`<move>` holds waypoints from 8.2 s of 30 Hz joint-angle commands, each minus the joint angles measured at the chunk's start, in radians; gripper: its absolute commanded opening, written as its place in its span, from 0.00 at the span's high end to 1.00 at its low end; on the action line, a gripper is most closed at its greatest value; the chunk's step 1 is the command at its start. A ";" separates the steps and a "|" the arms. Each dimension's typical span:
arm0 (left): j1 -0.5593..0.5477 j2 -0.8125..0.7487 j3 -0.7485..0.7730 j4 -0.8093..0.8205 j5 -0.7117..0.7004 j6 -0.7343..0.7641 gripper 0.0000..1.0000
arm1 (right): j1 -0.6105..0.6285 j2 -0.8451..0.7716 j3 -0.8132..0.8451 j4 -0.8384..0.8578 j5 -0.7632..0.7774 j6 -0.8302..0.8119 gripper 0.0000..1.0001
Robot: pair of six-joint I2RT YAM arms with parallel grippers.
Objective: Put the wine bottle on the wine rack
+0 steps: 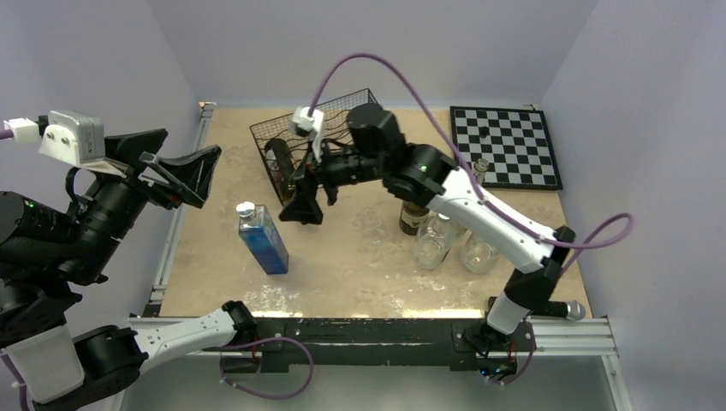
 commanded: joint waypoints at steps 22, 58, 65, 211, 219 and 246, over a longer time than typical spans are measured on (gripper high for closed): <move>0.002 -0.016 0.015 -0.079 -0.107 0.022 0.01 | 0.142 0.366 0.074 0.274 0.007 -0.238 0.01; 0.002 -0.085 -0.247 -0.023 0.028 -0.036 0.01 | 0.114 -0.065 -0.291 0.304 0.181 -0.198 1.00; 0.001 -0.167 -0.434 0.119 0.056 -0.044 0.01 | 0.024 -0.205 -0.414 0.303 0.167 -0.156 1.00; 0.091 0.053 -0.956 0.989 0.514 1.290 1.00 | -0.117 -0.073 0.153 -0.812 0.302 0.083 0.18; 0.092 0.052 -0.965 1.007 0.515 1.278 1.00 | -0.116 -0.069 0.127 -0.795 0.306 0.102 0.46; 0.092 -0.023 -1.010 0.893 0.448 1.119 0.63 | -0.090 -0.157 0.203 -0.644 0.415 0.072 1.00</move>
